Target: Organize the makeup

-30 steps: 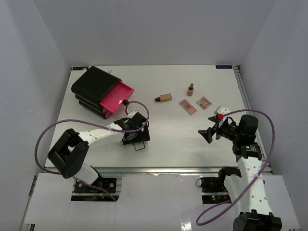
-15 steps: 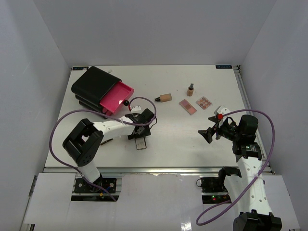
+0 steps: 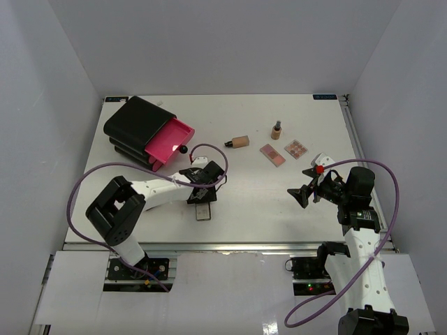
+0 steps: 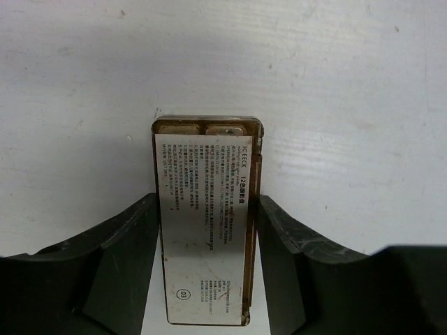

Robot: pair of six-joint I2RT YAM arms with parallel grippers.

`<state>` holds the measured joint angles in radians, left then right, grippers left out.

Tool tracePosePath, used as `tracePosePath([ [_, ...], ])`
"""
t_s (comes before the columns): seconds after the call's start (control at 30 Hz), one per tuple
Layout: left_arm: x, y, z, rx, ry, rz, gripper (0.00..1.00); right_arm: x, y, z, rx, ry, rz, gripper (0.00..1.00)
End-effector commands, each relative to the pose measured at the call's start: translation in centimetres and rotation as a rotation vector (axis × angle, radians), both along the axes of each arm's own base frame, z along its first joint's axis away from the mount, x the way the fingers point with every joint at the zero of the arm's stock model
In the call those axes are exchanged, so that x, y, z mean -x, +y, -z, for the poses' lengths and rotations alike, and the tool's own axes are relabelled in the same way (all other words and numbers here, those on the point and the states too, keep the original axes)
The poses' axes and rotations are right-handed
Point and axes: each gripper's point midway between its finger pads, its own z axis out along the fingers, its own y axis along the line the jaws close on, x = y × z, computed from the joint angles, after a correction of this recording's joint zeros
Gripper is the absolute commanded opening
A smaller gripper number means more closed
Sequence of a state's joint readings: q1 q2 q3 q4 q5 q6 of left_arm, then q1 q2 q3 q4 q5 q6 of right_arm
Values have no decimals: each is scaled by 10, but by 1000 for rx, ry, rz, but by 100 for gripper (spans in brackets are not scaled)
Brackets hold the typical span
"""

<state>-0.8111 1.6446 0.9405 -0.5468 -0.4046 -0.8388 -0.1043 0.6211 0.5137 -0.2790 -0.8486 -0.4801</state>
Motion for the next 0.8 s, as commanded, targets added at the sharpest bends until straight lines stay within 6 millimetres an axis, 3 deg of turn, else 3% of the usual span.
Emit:
tracePosePath([
  [0.0,-10,-22,-60,47,-114,252,7,0,3,-10,1,-47,-23,90],
  [0.13,-31,-26,-119,9,-233,349,0,0,2,-10,1,-47,-22,90],
  [0.27,-58,-26,-180,-22,-352,417,0,0,2,-10,2,-49,-22,90],
  [0.4,-90,-4,-225,-106,-453,456,0,1,3,-10,-1,-48,-26,90],
  [0.63,-144,46,-263,-262,-535,534,2,0,4,-6,-7,-28,-34,90],
  [0.77,-158,58,-265,-354,-547,611,3,0,5,-4,-10,-16,-38,90],
])
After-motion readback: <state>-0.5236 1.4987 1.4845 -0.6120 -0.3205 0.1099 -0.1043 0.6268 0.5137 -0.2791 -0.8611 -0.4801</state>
